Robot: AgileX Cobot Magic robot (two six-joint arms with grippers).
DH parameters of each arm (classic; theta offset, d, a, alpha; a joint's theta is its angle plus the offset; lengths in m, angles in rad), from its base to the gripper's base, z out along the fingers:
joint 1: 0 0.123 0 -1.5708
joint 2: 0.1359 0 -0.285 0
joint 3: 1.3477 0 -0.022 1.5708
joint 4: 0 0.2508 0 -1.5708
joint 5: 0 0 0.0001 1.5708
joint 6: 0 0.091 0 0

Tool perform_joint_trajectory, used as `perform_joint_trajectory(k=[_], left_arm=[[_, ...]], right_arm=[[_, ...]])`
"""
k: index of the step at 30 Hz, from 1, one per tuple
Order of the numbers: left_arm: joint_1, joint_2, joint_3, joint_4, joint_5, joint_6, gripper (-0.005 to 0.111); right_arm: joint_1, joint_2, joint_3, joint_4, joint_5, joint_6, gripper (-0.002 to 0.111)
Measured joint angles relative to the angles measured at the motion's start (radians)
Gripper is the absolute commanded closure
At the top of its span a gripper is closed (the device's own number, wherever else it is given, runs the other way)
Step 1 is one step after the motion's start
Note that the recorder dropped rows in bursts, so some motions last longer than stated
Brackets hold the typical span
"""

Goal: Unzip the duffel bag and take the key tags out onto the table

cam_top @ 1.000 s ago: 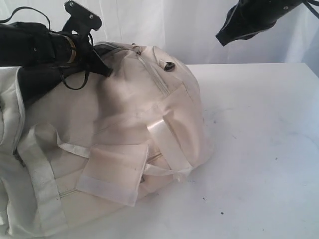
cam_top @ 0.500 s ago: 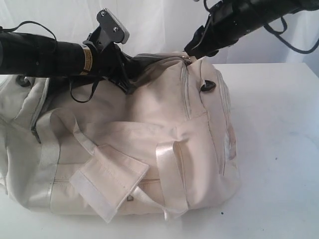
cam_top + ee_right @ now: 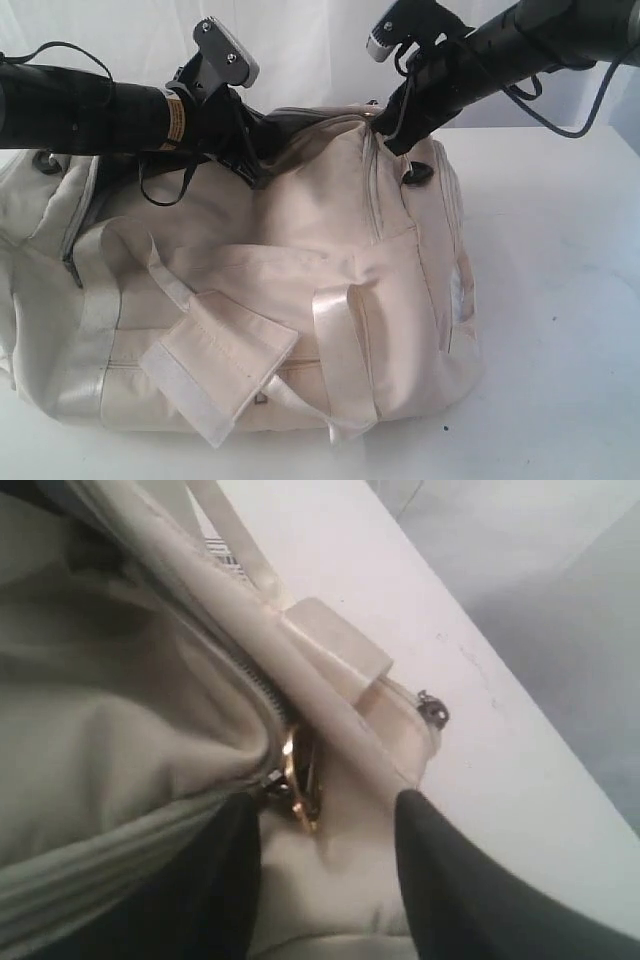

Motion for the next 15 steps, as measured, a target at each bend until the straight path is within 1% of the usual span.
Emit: perform_joint_trajectory(k=[7,11,13,15], left_arm=[[0.0,0.0,0.0,0.0,0.0,-0.002,0.107],[0.0,0.0,0.0,0.0,0.002,-0.002,0.107],[0.0,0.0,0.0,0.0,0.003,-0.002,0.107],[0.0,0.0,0.0,0.0,0.003,-0.002,0.107]], right_arm=[[0.002,0.027,0.0,0.0,-0.042,-0.007,0.073],[0.02,0.039,0.0,0.001,-0.05,-0.007,0.074],[0.03,0.043,0.0,0.001,-0.063,-0.017,0.078],[0.046,0.05,0.0,0.001,-0.094,-0.034,0.087]])
